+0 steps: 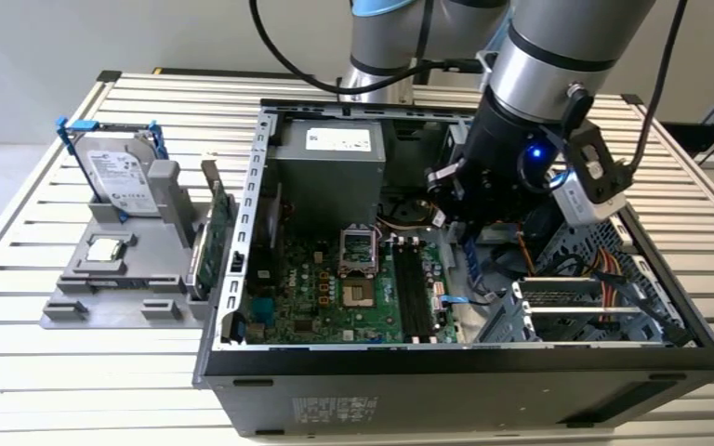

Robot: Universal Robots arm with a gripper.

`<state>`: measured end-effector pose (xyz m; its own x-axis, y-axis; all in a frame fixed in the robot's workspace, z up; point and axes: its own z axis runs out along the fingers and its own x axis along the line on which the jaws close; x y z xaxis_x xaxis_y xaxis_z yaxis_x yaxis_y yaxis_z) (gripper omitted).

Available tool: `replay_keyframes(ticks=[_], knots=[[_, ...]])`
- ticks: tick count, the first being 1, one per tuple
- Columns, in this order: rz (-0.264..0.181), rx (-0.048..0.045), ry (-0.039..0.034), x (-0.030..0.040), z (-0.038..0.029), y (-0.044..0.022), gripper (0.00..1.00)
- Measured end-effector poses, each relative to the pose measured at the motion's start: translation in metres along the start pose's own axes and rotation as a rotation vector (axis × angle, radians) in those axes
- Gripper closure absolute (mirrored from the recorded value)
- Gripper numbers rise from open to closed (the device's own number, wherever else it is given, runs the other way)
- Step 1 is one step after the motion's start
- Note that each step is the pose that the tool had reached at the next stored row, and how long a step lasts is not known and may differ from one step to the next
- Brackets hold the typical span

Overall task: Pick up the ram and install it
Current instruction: 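Insert the ram into the slot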

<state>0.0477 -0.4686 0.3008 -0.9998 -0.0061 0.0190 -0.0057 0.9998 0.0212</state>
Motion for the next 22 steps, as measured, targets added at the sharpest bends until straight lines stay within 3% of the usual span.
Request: replay_keyframes(ticks=[10,22], knots=[[0.0,0.0003,0.0,0.009,0.0021,-0.0002,1.0],[0.0,0.0,-0.0001,0.0126,0.0083,-0.0013,1.0]])
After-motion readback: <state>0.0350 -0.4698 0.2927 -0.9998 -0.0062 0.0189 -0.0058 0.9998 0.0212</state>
